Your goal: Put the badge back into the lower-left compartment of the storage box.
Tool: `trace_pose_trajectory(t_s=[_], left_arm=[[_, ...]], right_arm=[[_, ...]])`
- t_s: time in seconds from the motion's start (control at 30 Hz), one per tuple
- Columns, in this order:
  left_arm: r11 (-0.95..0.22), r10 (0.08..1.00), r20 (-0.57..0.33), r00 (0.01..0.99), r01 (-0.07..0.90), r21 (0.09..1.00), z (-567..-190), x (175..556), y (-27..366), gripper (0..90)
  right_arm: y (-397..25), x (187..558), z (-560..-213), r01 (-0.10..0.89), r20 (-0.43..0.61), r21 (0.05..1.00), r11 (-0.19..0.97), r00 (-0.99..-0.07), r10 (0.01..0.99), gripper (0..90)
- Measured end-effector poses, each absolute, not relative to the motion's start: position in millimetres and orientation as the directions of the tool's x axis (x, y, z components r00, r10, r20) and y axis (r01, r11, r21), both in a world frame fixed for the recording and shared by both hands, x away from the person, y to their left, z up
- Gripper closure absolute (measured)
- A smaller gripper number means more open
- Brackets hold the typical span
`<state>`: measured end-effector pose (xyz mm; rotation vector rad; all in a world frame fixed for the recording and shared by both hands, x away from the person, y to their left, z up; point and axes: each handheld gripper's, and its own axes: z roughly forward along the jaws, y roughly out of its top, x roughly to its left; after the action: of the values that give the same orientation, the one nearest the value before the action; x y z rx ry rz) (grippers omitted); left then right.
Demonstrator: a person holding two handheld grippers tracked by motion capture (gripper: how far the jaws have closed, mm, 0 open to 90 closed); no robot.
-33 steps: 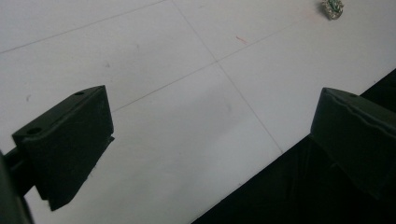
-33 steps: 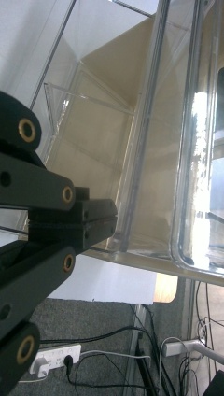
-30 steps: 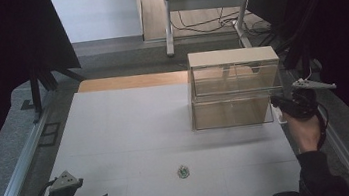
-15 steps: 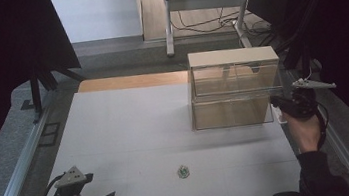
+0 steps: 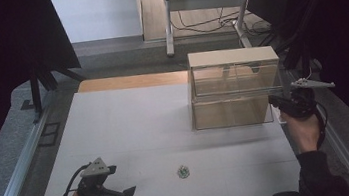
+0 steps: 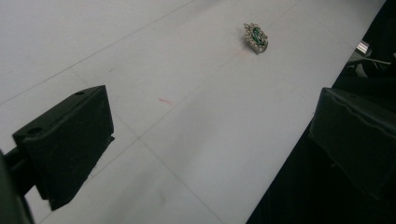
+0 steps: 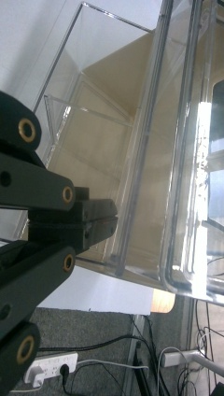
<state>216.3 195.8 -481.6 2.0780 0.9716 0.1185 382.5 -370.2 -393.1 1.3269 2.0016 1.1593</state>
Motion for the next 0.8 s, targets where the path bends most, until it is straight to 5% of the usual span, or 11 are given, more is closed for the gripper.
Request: trace_pose_trajectory(t_s=[0.8], left_arm=[[-0.534, 0.54, -0.194, 0.819, 0.511, 0.673, -491.0, 280.0, 91.0, 0.0]], right_arm=[[-368.9, 383.0, -392.9, 0.513, 0.077, 0.841, 0.171, -0.427, 0.901, 89.8]])
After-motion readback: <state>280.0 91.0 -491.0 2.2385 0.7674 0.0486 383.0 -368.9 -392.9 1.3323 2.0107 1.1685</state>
